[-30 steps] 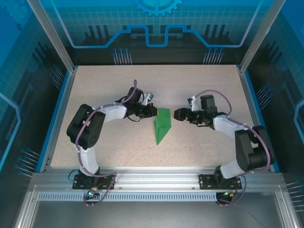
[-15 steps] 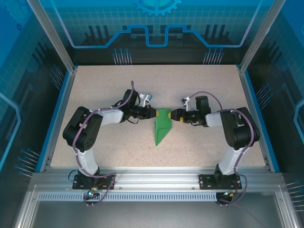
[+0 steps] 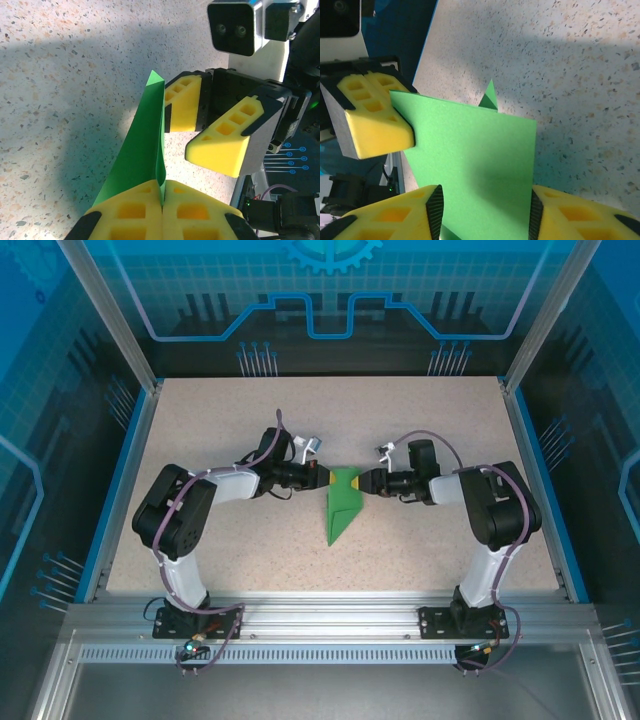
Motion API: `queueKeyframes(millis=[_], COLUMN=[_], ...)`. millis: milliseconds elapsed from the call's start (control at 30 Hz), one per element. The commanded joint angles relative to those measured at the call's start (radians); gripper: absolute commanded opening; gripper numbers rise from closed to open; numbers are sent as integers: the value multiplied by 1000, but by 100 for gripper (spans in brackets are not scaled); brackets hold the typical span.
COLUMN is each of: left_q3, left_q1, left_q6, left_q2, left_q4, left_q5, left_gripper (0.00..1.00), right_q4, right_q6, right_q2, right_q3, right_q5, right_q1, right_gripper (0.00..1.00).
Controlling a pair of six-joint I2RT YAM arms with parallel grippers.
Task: Fold a paper plane with a square sheet of paper (fold left side to right side)
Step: Fold the wing for the fifth time at the center of the table.
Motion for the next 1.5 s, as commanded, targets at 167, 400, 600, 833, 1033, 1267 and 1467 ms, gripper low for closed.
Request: queueKeyframes(millis=[167,400,600,833,1033,1267,1467], left_q3=[10,18,30,72,83,96,93], left_q1=[6,7,6,3,-59,-262,-441], left_q6=[33,34,42,131,283,408,380], left_q2=[8,29,27,-47,-197,-294,-260], left_q4=[-21,-22,-30,-177,-405,-626,-668], left_q5=[11,8,11,-91,-366,-641,-817], left_gripper=[0,0,15,58,65,66,71], right_q4=[-110,-189,-273,-374,-465,-633,-703], right_q6=[-68,-99,-107,-45,43,121,160], right_q2=[-73,-103,-107,-117,-110,-40,11], right_q3=[26,32,54,79,151,293,380], right_q5=[-8,8,37,103,141,183,177], right_q1=[-10,-24,-25,-15,17,51,54], right_gripper=[35,24,3,0,0,0,0])
